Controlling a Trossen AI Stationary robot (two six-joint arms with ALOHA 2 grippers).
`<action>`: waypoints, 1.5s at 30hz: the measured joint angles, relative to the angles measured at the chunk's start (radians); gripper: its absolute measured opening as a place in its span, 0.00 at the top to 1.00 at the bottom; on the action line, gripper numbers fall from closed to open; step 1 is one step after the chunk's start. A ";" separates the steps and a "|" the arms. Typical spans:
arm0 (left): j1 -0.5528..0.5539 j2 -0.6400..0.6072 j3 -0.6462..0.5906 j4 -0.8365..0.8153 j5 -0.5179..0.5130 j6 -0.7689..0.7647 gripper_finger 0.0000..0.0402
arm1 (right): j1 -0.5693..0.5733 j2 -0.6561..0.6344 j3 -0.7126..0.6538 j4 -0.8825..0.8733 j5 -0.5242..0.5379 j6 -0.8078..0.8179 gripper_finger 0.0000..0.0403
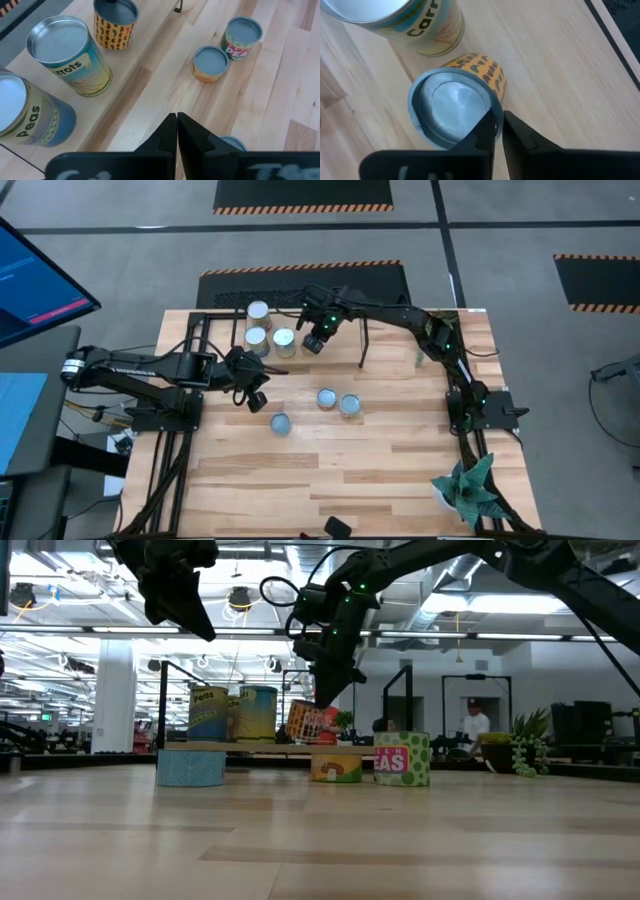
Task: Pick and place cans onto a shelf
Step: Put the canned spice on the shelf, then put the canned peas on the shelf
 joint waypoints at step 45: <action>0.000 0.000 0.001 -0.046 0.009 0.005 1.00 | 0.333 -0.151 0.065 -0.507 -0.024 -0.137 0.69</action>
